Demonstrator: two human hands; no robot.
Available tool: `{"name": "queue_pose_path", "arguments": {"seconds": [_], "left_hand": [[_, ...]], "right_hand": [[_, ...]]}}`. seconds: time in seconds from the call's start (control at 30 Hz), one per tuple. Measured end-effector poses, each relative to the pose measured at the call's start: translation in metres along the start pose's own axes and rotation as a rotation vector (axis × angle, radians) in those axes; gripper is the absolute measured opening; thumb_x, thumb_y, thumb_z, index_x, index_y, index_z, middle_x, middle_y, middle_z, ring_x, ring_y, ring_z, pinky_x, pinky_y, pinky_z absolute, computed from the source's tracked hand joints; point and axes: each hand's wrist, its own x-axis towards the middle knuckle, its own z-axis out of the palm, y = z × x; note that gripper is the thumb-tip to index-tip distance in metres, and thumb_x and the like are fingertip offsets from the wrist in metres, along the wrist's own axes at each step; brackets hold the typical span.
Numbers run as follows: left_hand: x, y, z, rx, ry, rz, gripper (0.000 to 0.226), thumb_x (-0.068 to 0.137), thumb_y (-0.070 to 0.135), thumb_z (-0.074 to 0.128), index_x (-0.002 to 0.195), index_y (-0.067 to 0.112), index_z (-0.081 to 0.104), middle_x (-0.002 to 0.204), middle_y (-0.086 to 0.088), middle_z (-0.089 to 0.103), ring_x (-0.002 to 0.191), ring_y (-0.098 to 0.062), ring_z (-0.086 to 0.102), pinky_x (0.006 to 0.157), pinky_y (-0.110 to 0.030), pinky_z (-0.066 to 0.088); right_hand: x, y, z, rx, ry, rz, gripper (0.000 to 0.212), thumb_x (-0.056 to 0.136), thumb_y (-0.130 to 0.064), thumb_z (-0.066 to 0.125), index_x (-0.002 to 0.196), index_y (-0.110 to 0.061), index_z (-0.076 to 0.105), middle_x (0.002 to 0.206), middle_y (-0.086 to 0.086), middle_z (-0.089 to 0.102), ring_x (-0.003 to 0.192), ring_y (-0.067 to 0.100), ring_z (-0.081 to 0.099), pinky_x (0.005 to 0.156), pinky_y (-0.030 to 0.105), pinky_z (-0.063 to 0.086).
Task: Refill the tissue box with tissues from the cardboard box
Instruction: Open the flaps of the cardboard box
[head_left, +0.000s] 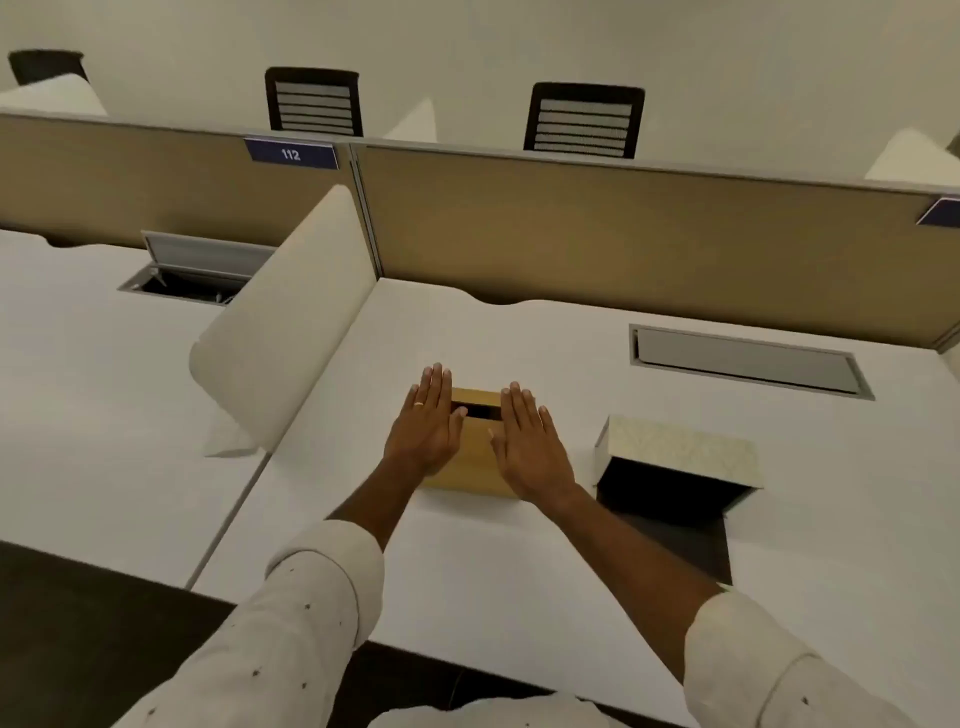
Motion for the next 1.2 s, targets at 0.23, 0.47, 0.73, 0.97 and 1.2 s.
{"name": "queue_pose_path", "arguments": {"seconds": [0.23,0.47,0.73,0.97,1.2], "left_hand": [[-0.022,-0.013,0.025,0.05,-0.123,0.02,0.064,0.109,0.037,0.021,0.157,-0.002,0.004,0.167,-0.018,0.0,0.155,-0.028,-0.003,0.127,-0.041,0.003],[-0.022,-0.037,0.019,-0.017,-0.047,0.126,0.057,0.106,0.042,0.035,0.15,0.006,0.036,0.165,-0.017,0.02,0.154,-0.029,0.014,0.126,-0.043,0.014],[-0.033,-0.061,0.015,0.006,0.151,0.424,0.026,0.089,0.033,0.071,0.101,0.013,0.059,0.126,-0.005,0.066,0.108,-0.026,0.065,0.089,-0.033,0.052],[-0.08,-0.069,0.047,-0.02,-0.019,0.555,0.038,0.096,0.043,0.061,0.119,0.013,0.058,0.149,-0.011,0.051,0.134,-0.029,0.05,0.111,-0.04,0.041],[-0.091,-0.065,0.058,0.082,-0.131,0.455,0.036,0.104,0.025,0.047,0.138,0.016,0.05,0.165,-0.009,0.025,0.152,-0.027,0.023,0.125,-0.044,0.021]], "right_hand": [[-0.011,-0.003,0.02,-0.087,-0.13,0.047,0.068,0.108,-0.048,0.021,0.162,-0.01,0.004,0.172,0.009,-0.003,0.159,0.024,0.0,0.13,0.044,0.006],[-0.018,-0.012,0.024,-0.177,-0.167,0.057,0.076,0.104,-0.042,0.042,0.162,-0.009,0.005,0.171,0.012,0.001,0.159,0.029,0.002,0.127,0.055,0.009],[-0.03,-0.026,0.019,-0.205,0.135,-0.008,0.045,0.084,-0.004,0.07,0.126,-0.015,0.059,0.128,0.005,0.062,0.111,0.026,0.062,0.098,0.039,0.046],[-0.075,-0.027,0.054,-0.103,0.019,-0.11,0.051,0.091,-0.022,0.074,0.139,-0.012,0.058,0.146,0.01,0.059,0.131,0.029,0.06,0.107,0.042,0.05],[-0.077,-0.019,0.059,-0.122,-0.209,-0.161,0.072,0.1,-0.047,0.053,0.158,-0.014,0.027,0.17,0.007,0.017,0.157,0.028,0.015,0.126,0.044,0.022]]}}
